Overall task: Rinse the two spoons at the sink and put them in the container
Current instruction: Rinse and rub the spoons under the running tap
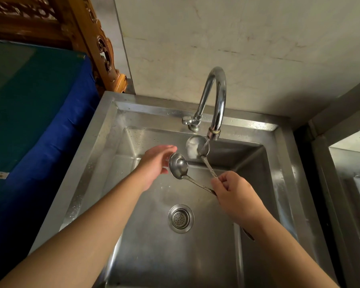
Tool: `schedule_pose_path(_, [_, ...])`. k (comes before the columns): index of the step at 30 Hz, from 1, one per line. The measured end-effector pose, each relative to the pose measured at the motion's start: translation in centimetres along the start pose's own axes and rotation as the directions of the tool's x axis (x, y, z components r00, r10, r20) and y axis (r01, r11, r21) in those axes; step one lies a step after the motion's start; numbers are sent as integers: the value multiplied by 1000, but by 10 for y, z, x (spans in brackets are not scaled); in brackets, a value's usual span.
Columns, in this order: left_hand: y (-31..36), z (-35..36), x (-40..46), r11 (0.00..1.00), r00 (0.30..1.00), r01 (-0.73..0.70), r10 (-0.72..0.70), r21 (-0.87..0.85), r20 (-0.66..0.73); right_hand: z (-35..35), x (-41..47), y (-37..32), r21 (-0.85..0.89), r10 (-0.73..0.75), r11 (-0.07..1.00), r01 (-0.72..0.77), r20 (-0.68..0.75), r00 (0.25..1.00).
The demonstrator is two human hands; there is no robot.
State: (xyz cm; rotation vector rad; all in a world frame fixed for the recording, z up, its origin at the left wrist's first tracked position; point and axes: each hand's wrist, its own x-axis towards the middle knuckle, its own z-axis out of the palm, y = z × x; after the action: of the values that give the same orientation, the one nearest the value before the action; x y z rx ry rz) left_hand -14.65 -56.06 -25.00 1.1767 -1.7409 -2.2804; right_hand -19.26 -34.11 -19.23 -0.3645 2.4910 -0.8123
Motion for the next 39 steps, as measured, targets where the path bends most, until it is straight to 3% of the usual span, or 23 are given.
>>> schedule_pose_path(7, [7,20,10,988,967,-156,149,19,208,-6,-10,7,15,18,1000,-18,39,999])
schedule_pose_path(12, [7,25,13,983,914,-185,170,5,369,-12,-14,9,20,22,1000,-23,51,998])
schedule_pose_path(17, [6,26,19,977,878,-189,121,104,463,-13,-19,9,66,34,997,-40,93,995])
schedule_pose_path(20, [4,32,20,950,884,-231,113,212,453,-14,-20,4,44,37,998,-42,105,994])
schedule_pose_path(25, [8,37,22,926,894,-309,205,218,398,-17,-20,-2,-38,30,999,-27,76,997])
schedule_pose_path(33, [15,45,23,876,907,-399,335,272,254,-14,-20,1,31,14,999,-16,54,998])
schedule_pose_path(36, [17,43,20,810,889,-452,374,373,264,-17,-18,3,96,28,995,-35,73,997])
schedule_pose_path(39, [18,37,18,839,888,-420,301,346,348,-18,-15,5,127,34,991,-47,103,994])
